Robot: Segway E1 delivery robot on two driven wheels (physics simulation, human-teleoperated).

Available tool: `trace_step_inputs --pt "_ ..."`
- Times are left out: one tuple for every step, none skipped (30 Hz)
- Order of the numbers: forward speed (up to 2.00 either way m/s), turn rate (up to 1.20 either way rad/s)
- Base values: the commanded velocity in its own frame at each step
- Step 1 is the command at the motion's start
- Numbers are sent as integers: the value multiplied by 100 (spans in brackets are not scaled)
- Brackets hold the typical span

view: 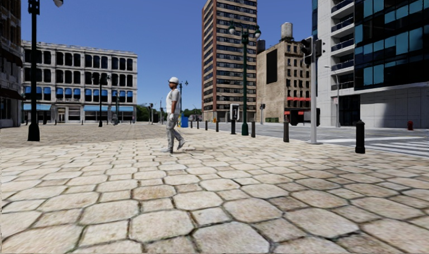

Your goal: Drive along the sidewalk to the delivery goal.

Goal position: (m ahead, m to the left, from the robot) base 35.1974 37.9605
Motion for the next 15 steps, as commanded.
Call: trace_step_inputs --pt "200 0" --pt "200 0" --pt "200 0" --pt "200 0" --pt "200 0" --pt "200 0" --pt "200 0" --pt "200 0" --pt "200 0" --pt "200 0" --pt "200 0" --pt "200 0" --pt "200 0" --pt "200 0" --pt "200 0"
